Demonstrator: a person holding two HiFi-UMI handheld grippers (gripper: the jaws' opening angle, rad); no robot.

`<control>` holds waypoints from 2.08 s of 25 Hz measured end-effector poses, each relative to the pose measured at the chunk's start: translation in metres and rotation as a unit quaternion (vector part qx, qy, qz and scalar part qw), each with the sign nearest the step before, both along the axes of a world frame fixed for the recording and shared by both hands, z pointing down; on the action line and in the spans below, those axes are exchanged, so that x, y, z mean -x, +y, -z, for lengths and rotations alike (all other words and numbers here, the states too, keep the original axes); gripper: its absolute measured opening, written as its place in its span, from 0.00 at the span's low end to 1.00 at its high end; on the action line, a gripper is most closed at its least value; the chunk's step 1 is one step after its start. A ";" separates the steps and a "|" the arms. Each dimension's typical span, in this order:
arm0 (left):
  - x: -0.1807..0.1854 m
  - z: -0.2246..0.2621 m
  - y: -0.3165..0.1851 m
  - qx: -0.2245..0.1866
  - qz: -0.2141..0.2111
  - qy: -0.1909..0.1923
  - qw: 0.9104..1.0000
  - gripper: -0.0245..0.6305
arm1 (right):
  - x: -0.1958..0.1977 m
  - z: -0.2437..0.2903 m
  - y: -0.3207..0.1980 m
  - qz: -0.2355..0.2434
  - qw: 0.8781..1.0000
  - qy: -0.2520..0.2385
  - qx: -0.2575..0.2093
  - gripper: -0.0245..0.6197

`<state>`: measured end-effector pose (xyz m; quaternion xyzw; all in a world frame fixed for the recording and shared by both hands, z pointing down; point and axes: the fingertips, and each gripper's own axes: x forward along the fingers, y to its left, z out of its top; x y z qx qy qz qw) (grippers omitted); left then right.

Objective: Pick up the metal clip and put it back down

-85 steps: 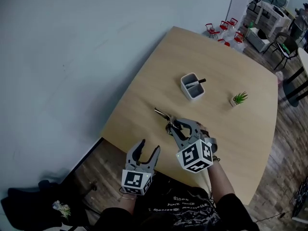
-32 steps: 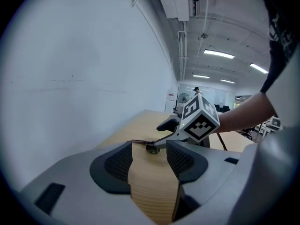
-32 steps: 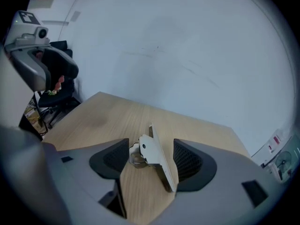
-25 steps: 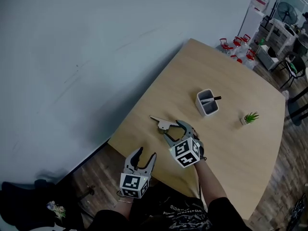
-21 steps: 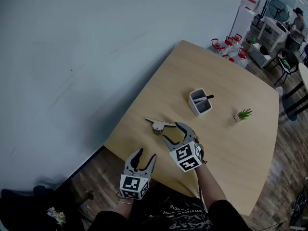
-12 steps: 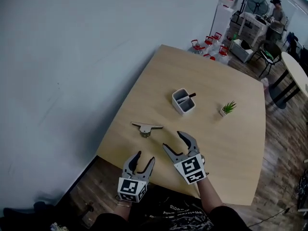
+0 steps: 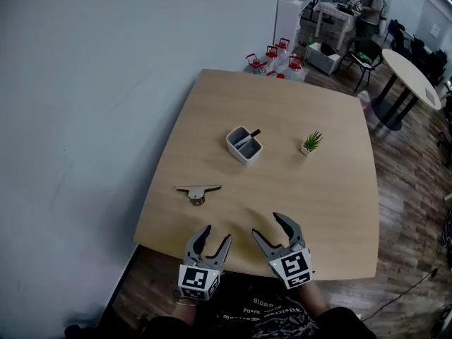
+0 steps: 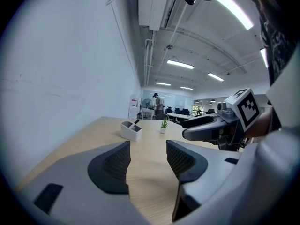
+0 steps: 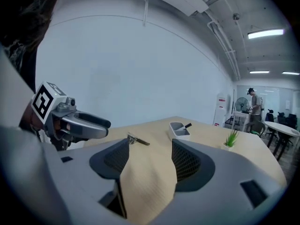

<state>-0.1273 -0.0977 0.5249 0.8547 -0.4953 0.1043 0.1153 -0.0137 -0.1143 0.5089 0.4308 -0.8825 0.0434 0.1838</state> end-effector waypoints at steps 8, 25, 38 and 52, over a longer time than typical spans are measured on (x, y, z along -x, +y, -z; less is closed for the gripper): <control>-0.002 -0.008 0.002 0.015 -0.019 0.013 1.000 0.40 | -0.025 -0.019 0.017 -0.047 0.999 0.010 0.016 0.50; -0.027 -0.005 0.003 0.010 -0.072 0.011 0.997 0.06 | -0.025 -0.014 0.012 -0.057 0.998 -0.027 0.014 0.24; -0.035 -0.004 -0.007 0.011 -0.099 0.016 0.995 0.05 | -0.022 -0.013 0.002 -0.064 0.997 -0.043 0.012 0.06; -0.032 -0.010 -0.017 0.012 -0.095 0.007 0.995 0.05 | -0.030 -0.025 -0.002 -0.076 0.997 -0.023 0.022 0.06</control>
